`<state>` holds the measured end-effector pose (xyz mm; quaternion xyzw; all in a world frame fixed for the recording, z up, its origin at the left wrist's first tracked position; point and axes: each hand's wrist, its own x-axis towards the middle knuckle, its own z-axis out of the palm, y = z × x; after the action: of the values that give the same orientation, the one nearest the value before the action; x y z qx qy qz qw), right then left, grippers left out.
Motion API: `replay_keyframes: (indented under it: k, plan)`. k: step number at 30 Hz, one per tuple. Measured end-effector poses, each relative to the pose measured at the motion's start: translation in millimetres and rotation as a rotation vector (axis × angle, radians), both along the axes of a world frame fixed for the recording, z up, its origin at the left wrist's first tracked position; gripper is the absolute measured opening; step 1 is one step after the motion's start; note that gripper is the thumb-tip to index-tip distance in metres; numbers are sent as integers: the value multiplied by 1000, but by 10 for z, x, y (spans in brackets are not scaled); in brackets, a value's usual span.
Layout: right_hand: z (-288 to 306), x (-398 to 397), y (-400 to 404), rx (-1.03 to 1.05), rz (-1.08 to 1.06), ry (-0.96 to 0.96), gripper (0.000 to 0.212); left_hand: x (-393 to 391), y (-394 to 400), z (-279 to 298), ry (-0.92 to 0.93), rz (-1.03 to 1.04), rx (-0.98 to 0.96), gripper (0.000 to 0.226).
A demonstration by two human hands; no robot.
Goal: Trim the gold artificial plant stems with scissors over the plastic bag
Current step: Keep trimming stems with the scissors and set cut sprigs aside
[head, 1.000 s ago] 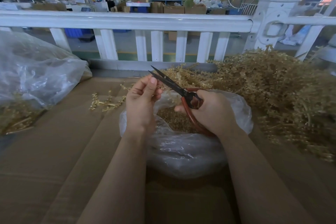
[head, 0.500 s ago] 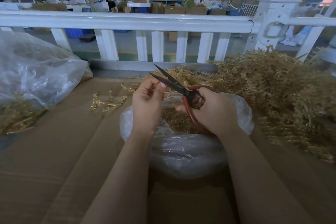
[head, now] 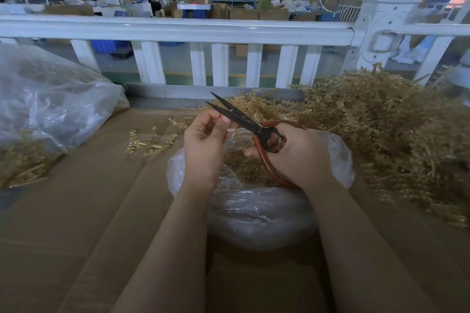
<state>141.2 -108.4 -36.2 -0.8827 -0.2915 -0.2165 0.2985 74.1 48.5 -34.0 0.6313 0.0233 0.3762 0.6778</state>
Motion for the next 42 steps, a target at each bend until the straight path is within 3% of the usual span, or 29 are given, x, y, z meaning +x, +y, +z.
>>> replay_keyframes:
  k: [16,24,30,36,42]
  plan:
    - [16,-8,17,43,38,68,76,28,29,-36,-20,-30,-43,14]
    - [15,6,2,362,122,333,64,32,54,-4,-15,-136,-305,15]
    - [73,-13,14,548,187,489,38,22,17,15,-24,-290,-408,14]
    - [111,-24,46,610,189,571,17,15,-12,40,14,-409,-406,20]
    - [149,-17,-23,787,212,583,12,2,-21,23,206,-387,-285,28]
